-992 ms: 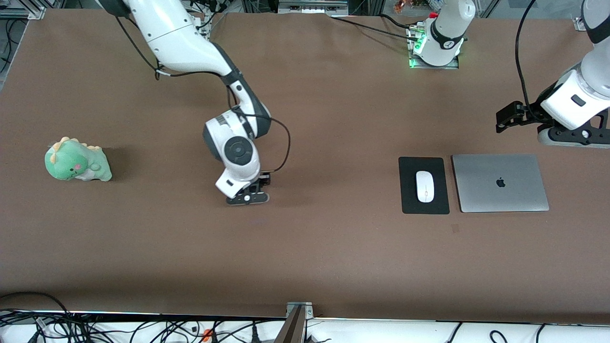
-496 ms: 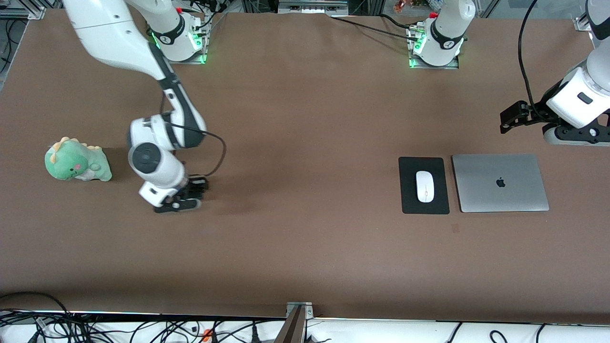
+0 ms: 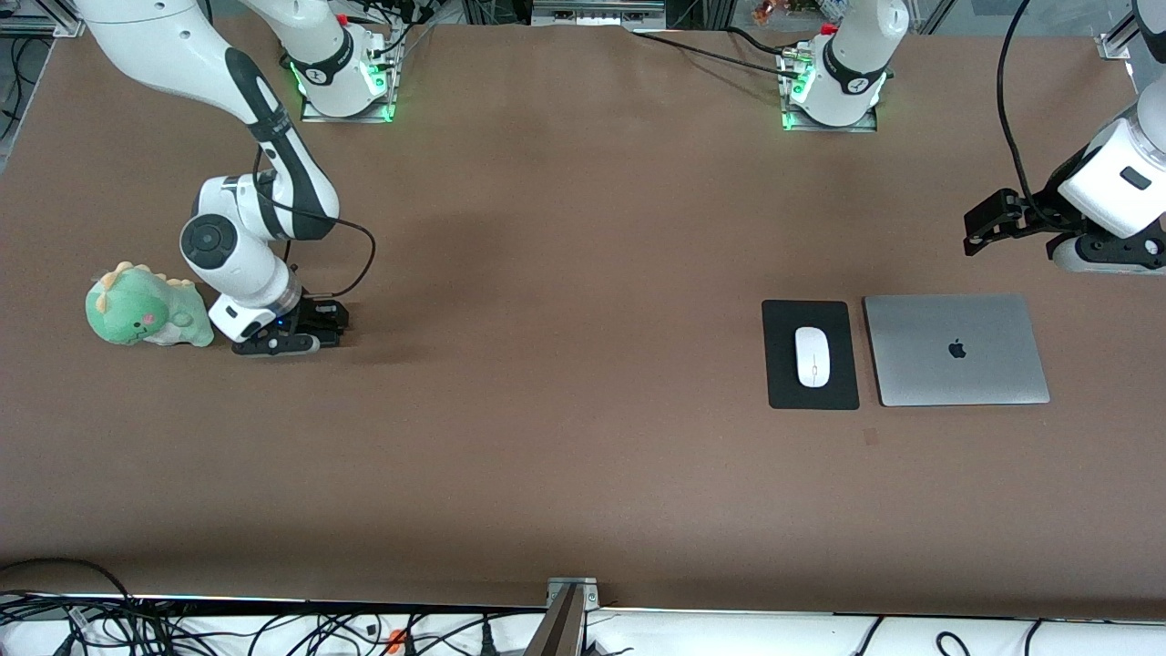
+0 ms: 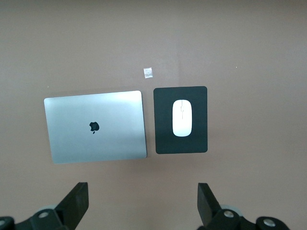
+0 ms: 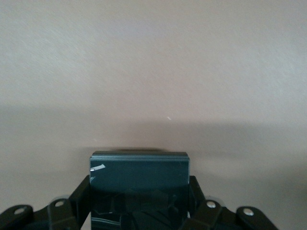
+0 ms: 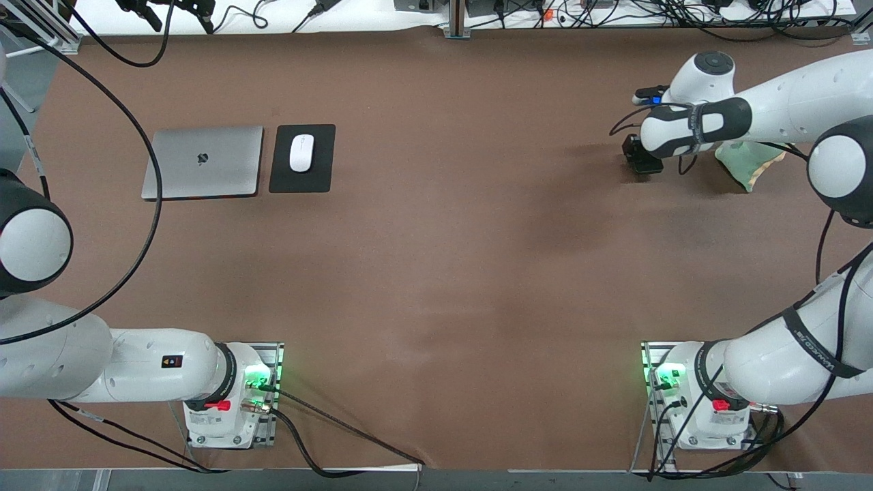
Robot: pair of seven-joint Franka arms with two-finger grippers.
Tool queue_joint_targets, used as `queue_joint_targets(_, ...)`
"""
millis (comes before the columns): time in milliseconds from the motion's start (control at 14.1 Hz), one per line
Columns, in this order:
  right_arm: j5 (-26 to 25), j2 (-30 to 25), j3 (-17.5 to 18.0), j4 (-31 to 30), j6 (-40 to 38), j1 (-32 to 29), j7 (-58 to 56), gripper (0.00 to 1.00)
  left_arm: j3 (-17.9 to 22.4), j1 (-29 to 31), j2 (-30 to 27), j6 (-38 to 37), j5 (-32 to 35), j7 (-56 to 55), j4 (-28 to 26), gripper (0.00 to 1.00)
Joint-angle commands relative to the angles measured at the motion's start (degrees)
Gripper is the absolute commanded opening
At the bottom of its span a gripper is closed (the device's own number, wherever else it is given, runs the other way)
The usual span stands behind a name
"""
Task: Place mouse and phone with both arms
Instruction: 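Carry the black phone with the right gripper toward the green plush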
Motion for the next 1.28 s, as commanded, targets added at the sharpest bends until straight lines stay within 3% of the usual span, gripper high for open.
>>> queue_joint_targets(0, 0.7, -2.4, 1.1, -4.4, 5.3, -4.7, -5.2, 0.34, -0.1, -0.3, 0.3, -0.2, 0.2, 0.1, 1.3, 1.00)
queue_joint_targets(496, 0.6, 0.0, 1.1, -7.1, 13.2, -7.2, -6.7, 0.37, -0.2, -0.6, 0.4, 0.1, 0.2, 0.1, 1.4, 1.00)
queue_joint_targets(567, 0.5, 0.0, 1.1, -6.9, 13.2, -7.3, -6.8, 0.46, -0.2, -0.6, 0.4, 0.1, 0.2, 0.1, 1.4, 1.00)
queue_joint_targets(638, 0.5, 0.0, 1.1, -6.8, 13.2, -7.2, -6.8, 0.95, -0.2, -0.6, 0.4, 0.1, 0.2, 0.1, 1.4, 1.00)
queue_joint_targets(708, 0.5, -0.3, 1.1, -6.8, 12.8, -7.2, -6.9, 1.00, -0.2, -0.6, 0.4, 0.1, 0.2, 0.1, 1.4, 1.00)
queue_joint_targets(850, 0.5, -1.2, 1.3, -6.5, 10.2, -7.2, -6.8, 1.00, -0.2, -0.6, 0.4, 0.0, 0.2, 0.1, 1.4, 1.00)
queue_joint_targets(1204, 0.6, -7.4, 1.6, -0.7, -6.2, -7.2, -6.8, 1.00, -0.2, -0.6, 0.4, 0.0, 0.2, 0.1, 1.4, 1.00)
